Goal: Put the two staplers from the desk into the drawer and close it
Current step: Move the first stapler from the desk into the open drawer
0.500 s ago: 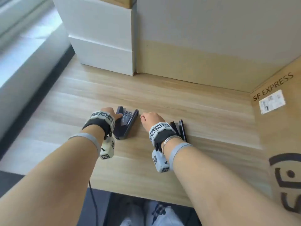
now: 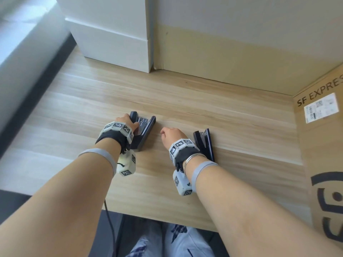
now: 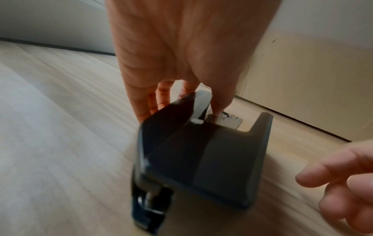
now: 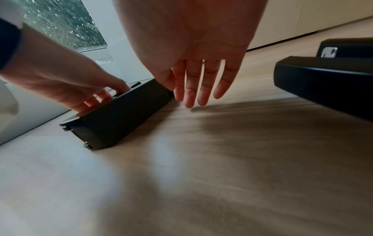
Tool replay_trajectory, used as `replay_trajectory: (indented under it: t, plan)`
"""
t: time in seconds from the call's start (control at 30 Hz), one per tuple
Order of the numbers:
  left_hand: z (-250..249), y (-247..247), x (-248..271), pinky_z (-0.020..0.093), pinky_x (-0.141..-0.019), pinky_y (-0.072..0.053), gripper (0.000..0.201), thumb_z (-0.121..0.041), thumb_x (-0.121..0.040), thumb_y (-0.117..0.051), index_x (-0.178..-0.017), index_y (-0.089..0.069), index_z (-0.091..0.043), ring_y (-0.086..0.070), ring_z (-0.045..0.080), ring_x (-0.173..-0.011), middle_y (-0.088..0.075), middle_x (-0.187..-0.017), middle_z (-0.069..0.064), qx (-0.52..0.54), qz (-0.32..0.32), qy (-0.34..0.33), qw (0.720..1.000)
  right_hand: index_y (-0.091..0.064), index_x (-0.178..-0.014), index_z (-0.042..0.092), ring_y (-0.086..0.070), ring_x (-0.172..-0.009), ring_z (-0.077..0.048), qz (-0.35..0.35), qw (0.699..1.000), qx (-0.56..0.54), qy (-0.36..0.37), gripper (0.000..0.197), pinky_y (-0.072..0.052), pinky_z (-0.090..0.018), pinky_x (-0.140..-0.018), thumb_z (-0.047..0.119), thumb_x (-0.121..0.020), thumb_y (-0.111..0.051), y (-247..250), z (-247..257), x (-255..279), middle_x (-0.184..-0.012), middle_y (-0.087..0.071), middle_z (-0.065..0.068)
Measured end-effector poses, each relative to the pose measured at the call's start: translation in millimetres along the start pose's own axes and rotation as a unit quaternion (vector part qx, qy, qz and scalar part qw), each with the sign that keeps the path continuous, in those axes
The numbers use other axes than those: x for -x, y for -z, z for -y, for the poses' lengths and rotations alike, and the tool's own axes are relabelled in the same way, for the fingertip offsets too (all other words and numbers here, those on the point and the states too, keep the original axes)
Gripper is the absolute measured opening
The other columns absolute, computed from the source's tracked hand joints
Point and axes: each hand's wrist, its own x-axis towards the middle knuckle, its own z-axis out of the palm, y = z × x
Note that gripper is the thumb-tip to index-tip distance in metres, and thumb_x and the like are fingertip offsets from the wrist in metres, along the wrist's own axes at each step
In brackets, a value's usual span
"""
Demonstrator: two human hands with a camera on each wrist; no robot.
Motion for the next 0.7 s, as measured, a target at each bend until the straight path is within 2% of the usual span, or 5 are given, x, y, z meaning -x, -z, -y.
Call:
replay_trajectory:
  t: [0.17,0.3,0.37,0.5,0.7]
  plan:
    - [-6.2,-0.4,6.5,0.037,-0.077,-0.042,0.048,-0.029,-0.089,-0.052,-0.124,-0.043,0.002,-0.060,0.038,-0.108,-0.061,-0.119,0.024,0.028,-0.013,0.006,1.000,-0.059,-0.123,0.018,-0.061,-0.109,-0.030,0.001,1.000,0.001,0.005,0.032,-0.052,-0.037,-0.088,0.017,-0.098,-0.039,3.6,-6.5,-1.0,-0.122,-0.066,-0.010]
    - [-1.0,-1.7,13.7,0.038,-0.071,-0.040,0.048,-0.032,-0.088,-0.055,-0.119,-0.038,0.000,-0.058,0.036,-0.088,-0.063,-0.115,0.025,0.054,-0.018,0.011,0.998,-0.059,-0.122,0.018,-0.061,-0.109,-0.030,-0.001,1.000,0.005,0.012,0.031,-0.051,-0.035,-0.087,0.017,-0.098,-0.040,5.1,-11.6,0.0,-0.121,-0.066,-0.009]
    - [-0.4,-4.3,17.4,0.038,-0.072,-0.042,0.043,-0.033,-0.086,-0.059,-0.110,-0.037,-0.004,-0.056,0.033,-0.084,-0.063,-0.115,0.025,0.086,-0.029,0.001,0.996,-0.059,-0.122,0.018,-0.061,-0.108,-0.030,0.003,1.000,0.007,0.017,0.030,-0.051,-0.036,-0.087,0.017,-0.098,-0.041,5.4,-13.7,1.0,-0.121,-0.066,-0.010]
    - [-4.3,-6.8,24.3,0.037,-0.080,-0.045,0.059,-0.037,-0.080,-0.067,-0.124,-0.046,-0.003,-0.061,0.033,-0.102,-0.063,-0.119,0.018,0.075,-0.018,-0.030,0.997,-0.058,-0.121,0.017,-0.061,-0.107,-0.032,0.014,0.999,0.021,0.022,0.030,-0.050,-0.034,-0.083,0.017,-0.098,-0.040,5.1,-16.7,4.1,-0.119,-0.066,-0.012]
    - [-11.2,-12.5,40.1,0.033,-0.074,-0.042,0.048,-0.033,-0.073,-0.072,-0.106,-0.050,-0.008,-0.051,0.026,-0.083,-0.063,-0.106,0.015,0.077,-0.033,-0.022,0.996,-0.059,-0.119,0.016,-0.062,-0.105,-0.033,0.032,0.998,0.041,0.033,0.030,-0.051,-0.036,-0.085,0.014,-0.096,-0.041,-0.9,-22.1,13.1,-0.118,-0.067,-0.013]
